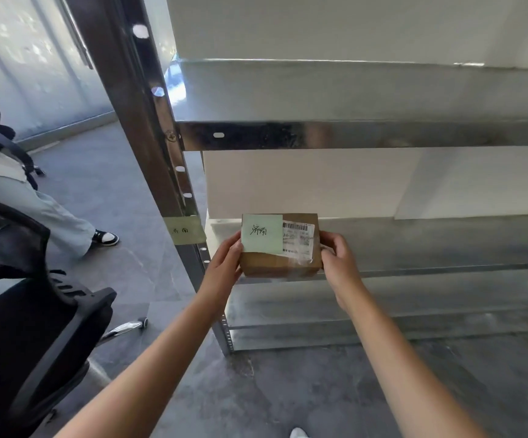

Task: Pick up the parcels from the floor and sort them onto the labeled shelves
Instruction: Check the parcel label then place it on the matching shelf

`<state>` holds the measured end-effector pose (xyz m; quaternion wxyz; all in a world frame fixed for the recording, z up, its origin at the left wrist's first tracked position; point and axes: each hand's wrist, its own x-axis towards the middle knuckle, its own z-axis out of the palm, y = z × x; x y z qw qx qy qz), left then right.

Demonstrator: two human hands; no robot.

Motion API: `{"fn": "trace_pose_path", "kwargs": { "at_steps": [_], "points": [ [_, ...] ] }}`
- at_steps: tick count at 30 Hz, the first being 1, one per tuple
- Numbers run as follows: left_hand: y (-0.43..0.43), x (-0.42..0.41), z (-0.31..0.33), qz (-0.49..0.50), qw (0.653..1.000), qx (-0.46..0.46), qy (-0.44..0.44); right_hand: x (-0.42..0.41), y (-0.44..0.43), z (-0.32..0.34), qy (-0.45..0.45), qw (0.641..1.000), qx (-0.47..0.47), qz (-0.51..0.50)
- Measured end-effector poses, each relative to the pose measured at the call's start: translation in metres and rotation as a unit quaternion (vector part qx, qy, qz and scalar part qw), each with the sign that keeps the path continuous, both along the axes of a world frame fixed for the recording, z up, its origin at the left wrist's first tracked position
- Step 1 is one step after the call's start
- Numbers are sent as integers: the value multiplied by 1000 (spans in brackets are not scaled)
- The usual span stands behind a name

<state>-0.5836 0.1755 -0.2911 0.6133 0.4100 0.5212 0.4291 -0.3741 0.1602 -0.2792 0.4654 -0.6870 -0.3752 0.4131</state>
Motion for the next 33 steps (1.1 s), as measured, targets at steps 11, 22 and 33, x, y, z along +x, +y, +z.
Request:
{"fn": "trace_pose_path", "kwargs": {
  "at_steps": [11, 22, 33],
  "points": [
    [32, 11, -23, 17, 999, -31, -7, 13, 46, -22, 35, 998, -43, 14],
    [45, 22, -36, -5, 999, -25, 40, 16, 66, -37, 35, 997, -62, 18],
    [53, 24, -42, -12, 999, -29, 45, 17, 75, -46, 30, 997, -65, 25]
  ]
}}
